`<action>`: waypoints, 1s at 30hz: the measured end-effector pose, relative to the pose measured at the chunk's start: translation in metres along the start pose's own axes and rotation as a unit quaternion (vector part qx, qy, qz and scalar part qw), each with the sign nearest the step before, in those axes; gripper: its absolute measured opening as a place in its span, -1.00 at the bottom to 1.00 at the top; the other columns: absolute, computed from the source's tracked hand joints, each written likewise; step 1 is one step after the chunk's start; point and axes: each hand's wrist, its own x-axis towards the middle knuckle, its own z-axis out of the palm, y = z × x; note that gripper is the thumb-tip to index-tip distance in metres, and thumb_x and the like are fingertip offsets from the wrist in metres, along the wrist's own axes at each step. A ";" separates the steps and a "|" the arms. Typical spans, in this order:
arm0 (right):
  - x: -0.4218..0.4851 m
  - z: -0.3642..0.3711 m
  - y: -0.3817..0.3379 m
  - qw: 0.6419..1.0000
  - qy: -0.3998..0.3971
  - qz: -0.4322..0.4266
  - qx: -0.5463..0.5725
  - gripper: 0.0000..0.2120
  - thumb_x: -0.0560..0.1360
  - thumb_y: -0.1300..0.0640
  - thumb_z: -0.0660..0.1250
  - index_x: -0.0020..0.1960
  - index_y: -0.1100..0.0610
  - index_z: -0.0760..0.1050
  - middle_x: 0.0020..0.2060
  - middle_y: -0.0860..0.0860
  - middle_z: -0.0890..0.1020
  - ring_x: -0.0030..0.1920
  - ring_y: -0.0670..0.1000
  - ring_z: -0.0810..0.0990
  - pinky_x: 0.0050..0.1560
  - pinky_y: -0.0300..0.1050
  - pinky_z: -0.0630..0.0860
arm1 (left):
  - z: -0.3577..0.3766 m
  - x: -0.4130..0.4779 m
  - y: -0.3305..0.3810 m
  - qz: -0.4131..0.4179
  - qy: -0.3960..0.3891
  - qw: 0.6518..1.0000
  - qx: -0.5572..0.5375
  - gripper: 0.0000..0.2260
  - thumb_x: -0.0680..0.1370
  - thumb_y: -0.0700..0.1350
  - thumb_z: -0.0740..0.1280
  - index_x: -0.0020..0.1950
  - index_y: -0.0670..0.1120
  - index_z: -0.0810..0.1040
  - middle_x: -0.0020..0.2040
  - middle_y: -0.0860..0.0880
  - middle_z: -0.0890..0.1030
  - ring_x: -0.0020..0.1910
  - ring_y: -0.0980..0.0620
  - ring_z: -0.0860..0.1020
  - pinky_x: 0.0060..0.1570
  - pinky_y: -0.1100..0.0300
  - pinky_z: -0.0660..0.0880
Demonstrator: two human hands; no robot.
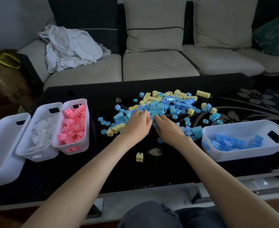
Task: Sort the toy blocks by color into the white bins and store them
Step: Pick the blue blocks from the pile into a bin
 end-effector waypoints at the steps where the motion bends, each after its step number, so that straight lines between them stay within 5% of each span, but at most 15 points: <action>1: -0.002 -0.008 0.002 1.000 0.015 0.004 0.026 -0.87 0.60 0.16 0.11 0.14 0.13 0.29 0.03 0.09 0.44 -0.16 0.08 0.47 -0.31 -0.06 0.37 | 0.001 0.002 0.011 0.013 0.000 1.000 -0.007 -0.80 0.64 -0.11 0.06 0.06 -0.15 0.43 0.01 -0.05 0.39 0.05 0.00 0.38 -0.03 0.19 0.32; 4: -0.012 -0.043 0.016 0.992 0.068 0.036 0.105 -0.92 0.56 0.17 0.15 0.05 0.13 0.33 -0.05 0.05 0.46 -0.15 0.06 0.49 -0.15 0.01 0.51 | 0.006 0.005 0.050 0.051 0.014 0.997 -0.058 -0.84 0.64 -0.13 0.06 0.01 -0.16 0.40 -0.04 -0.07 0.39 -0.02 -0.01 0.38 -0.09 0.19 0.31; 8: -0.042 -0.092 0.070 0.980 0.102 0.123 0.116 -0.90 0.55 0.13 0.22 -0.01 0.16 0.36 -0.17 0.05 0.47 -0.18 0.05 0.47 -0.25 -0.12 0.38 | 0.020 0.007 0.110 0.122 0.010 0.985 -0.125 -0.82 0.64 -0.14 0.09 0.06 -0.18 0.44 -0.02 -0.10 0.43 -0.04 -0.04 0.42 -0.07 0.10 0.41; 13: -0.100 -0.127 0.148 0.941 0.146 0.240 0.187 -0.87 0.46 0.17 0.33 -0.04 0.17 0.43 -0.22 0.06 0.47 -0.26 0.01 0.38 -0.30 -0.11 0.29 | 0.051 0.007 0.178 0.221 -0.123 0.963 -0.092 -0.77 0.64 -0.16 0.13 0.24 -0.16 0.46 0.16 -0.14 0.45 0.11 -0.09 0.46 0.07 0.12 0.38; 16: -0.122 -0.123 0.172 0.946 0.064 0.268 0.173 -0.95 0.46 0.15 0.32 -0.12 0.09 0.45 -0.20 0.05 0.49 -0.27 -0.01 0.42 -0.30 -0.12 0.33 | 0.065 0.010 0.192 0.229 -0.202 0.952 -0.005 -0.72 0.63 -0.16 0.15 0.34 -0.12 0.42 0.26 -0.13 0.41 0.21 -0.10 0.43 0.11 0.13 0.37; 18: -0.130 -0.117 0.178 0.959 -0.021 0.255 0.123 -0.96 0.46 0.10 0.33 -0.11 -0.02 0.49 -0.11 0.01 0.52 -0.16 -0.01 0.50 -0.19 -0.15 0.40 | 0.068 0.012 0.193 0.216 -0.212 0.953 0.017 -0.69 0.62 -0.12 0.18 0.36 -0.09 0.40 0.29 -0.12 0.38 0.25 -0.09 0.40 0.15 0.11 0.36; 20: -0.131 -0.118 0.176 0.965 -0.058 0.237 0.100 -0.80 0.50 0.09 0.31 0.12 -0.01 0.50 0.00 -0.04 0.51 -0.03 -0.02 0.50 -0.07 -0.19 0.36 | 0.064 0.013 0.189 0.199 -0.208 0.957 -0.029 -0.70 0.62 -0.12 0.18 0.35 -0.08 0.41 0.31 -0.09 0.37 0.24 -0.05 0.41 0.16 0.12 0.37; 26: -0.099 -0.126 0.136 0.982 0.058 0.170 0.053 -0.73 0.56 0.13 0.19 0.24 0.08 0.46 0.11 0.03 0.56 0.05 0.02 0.49 0.01 -0.14 0.39 | 0.036 0.023 0.136 0.098 -0.085 0.990 -0.063 -0.69 0.58 -0.32 0.08 0.25 -0.10 0.45 0.27 -0.08 0.41 0.20 -0.02 0.45 0.18 0.09 0.42; 30: -0.067 -0.106 0.081 0.993 -0.013 0.065 0.101 -0.71 0.56 0.15 0.22 0.28 0.10 0.42 0.10 0.02 0.54 0.05 0.01 0.50 0.02 -0.17 0.39 | 0.022 0.020 0.070 0.026 -0.075 0.997 -0.006 -0.67 0.54 -0.38 0.08 0.20 -0.09 0.45 0.21 -0.10 0.40 0.24 -0.06 0.36 0.15 0.14 0.35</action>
